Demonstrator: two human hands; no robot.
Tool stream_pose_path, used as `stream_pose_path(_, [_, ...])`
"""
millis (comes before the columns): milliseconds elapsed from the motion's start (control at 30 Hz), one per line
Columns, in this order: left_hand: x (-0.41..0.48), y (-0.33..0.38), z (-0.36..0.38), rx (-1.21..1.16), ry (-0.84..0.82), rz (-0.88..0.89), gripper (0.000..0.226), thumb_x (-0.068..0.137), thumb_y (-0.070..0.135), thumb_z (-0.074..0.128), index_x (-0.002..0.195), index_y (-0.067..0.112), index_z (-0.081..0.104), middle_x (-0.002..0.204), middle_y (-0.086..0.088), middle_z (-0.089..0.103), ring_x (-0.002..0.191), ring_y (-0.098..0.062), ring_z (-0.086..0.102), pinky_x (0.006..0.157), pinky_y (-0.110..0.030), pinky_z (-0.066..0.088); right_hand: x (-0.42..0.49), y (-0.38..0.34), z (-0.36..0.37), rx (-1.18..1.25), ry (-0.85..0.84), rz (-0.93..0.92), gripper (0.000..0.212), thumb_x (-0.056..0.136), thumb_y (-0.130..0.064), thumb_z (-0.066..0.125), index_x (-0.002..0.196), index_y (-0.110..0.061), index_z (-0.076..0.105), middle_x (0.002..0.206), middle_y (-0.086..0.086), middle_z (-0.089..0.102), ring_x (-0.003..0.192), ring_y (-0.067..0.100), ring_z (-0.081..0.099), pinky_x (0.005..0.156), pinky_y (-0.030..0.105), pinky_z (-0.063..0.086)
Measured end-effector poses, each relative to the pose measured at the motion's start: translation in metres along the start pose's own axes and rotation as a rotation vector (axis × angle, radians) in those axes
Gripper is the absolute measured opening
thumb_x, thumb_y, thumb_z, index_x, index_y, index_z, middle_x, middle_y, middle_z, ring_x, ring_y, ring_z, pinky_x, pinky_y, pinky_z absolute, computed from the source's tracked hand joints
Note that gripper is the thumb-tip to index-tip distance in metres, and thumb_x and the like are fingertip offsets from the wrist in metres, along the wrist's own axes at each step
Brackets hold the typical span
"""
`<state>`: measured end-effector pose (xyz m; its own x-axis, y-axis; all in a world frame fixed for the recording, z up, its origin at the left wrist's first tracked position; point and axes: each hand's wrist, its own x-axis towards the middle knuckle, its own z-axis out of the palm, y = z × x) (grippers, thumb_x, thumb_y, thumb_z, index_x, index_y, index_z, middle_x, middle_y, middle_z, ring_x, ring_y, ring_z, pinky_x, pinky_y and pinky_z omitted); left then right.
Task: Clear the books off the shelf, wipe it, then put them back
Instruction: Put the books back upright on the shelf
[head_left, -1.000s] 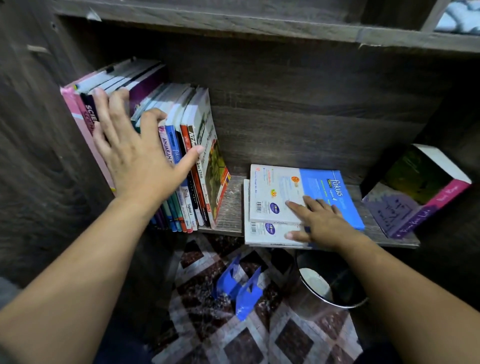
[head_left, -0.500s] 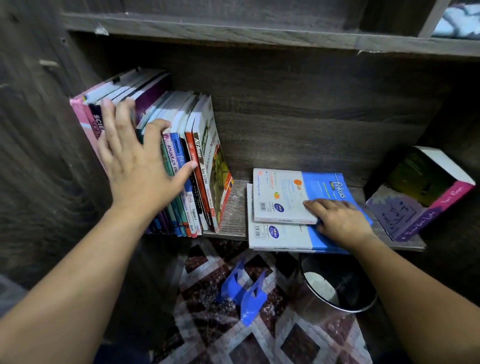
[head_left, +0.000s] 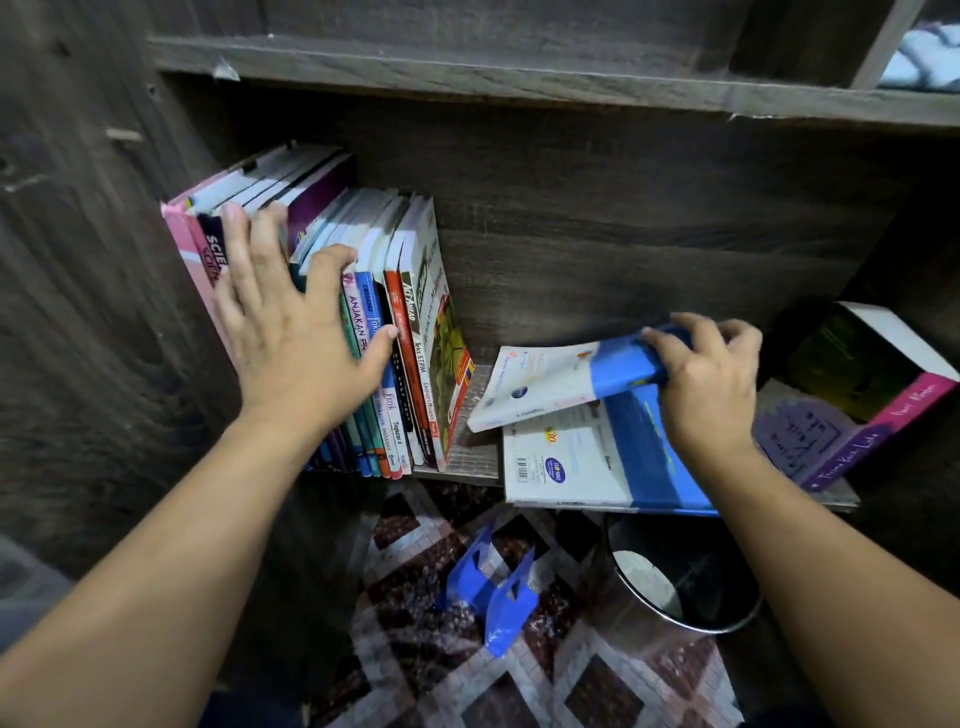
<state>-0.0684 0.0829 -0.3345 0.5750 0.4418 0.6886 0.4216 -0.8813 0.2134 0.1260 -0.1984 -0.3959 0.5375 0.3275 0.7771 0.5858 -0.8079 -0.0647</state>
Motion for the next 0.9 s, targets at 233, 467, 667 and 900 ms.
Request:
stream_pose_path(233, [0.001, 0.003, -0.004, -0.029, -0.003, -0.008, 0.064, 0.072, 0.044, 0.077, 0.125, 0.019, 0.049, 0.156, -0.017, 0.011, 0.147, -0.035, -0.007, 0.114, -0.056, 0.007, 0.031, -0.078, 0.011, 0.101, 0.297, -0.321, 0.022, 0.092, -0.009, 0.055, 0.101, -0.005, 0.074, 0.121, 0.020, 0.063, 0.101, 0.032, 0.039, 0.085, 0.042, 0.044])
stream_pose_path(467, [-0.001, -0.006, -0.010, -0.023, -0.039, 0.040, 0.071, 0.069, 0.043, 0.080, 0.130, 0.024, 0.049, 0.157, -0.014, 0.012, 0.147, -0.032, -0.005, 0.113, -0.059, 0.010, 0.021, -0.135, -0.002, 0.466, -0.182, -0.412, 0.069, 0.086, 0.000, 0.042, 0.147, -0.033, 0.035, 0.159, 0.009, -0.016, 0.146, 0.035, 0.015, 0.081, 0.031, 0.048])
stream_pose_path(667, [-0.002, -0.017, -0.018, -0.025, -0.098, 0.080, 0.078, 0.068, 0.041, 0.081, 0.137, 0.027, 0.047, 0.158, -0.011, 0.009, 0.148, -0.029, -0.006, 0.112, -0.063, 0.014, -0.020, -0.153, 0.011, 0.719, -0.637, -0.155, 0.089, 0.092, -0.013, 0.044, 0.146, -0.050, -0.017, 0.156, 0.008, 0.030, 0.115, 0.033, 0.057, 0.088, 0.046, 0.051])
stream_pose_path(900, [-0.003, -0.014, -0.017, -0.034, -0.100, 0.064, 0.076, 0.071, 0.035, 0.081, 0.138, 0.028, 0.045, 0.159, -0.011, 0.006, 0.147, -0.027, -0.010, 0.114, -0.056, 0.007, -0.038, -0.174, 0.034, 0.701, -0.747, 0.075, 0.087, 0.096, -0.020, 0.055, 0.152, -0.039, -0.009, 0.124, 0.012, 0.063, 0.108, 0.029, 0.061, 0.096, 0.045, 0.047])
